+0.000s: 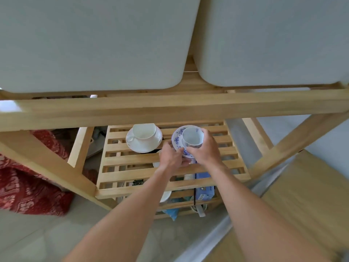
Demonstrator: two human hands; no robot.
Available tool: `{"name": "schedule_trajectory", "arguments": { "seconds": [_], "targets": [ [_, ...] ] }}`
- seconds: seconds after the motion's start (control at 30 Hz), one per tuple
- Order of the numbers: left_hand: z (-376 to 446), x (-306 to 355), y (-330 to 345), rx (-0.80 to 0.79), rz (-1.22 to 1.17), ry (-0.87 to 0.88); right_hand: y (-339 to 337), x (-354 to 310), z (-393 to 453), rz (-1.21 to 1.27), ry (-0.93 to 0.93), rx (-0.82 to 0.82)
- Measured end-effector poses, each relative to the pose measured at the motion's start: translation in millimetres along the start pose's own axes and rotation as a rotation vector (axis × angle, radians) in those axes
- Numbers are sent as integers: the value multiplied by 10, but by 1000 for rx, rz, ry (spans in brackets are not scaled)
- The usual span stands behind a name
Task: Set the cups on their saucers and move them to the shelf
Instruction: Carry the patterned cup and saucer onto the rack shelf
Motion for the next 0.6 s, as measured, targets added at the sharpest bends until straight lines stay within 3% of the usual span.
{"name": "schedule_trajectory", "arguments": {
  "seconds": [0.33,0.6],
  "targets": [
    [94,172,-9,-36,264,121,-54,-130,78,-54,19,25],
    [-873,104,-124,-133,408,164,-690,74,-727,-111,106,-27]
  ]
}}
Point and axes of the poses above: each hand's wrist, its own z-axis towards the middle knuckle, its own y-axis out of the palm, x = y × z, the point moved 2 cm from there along z, towards the middle knuckle, and after that the axes turned 9 degrees about y, right-handed, at the moved point
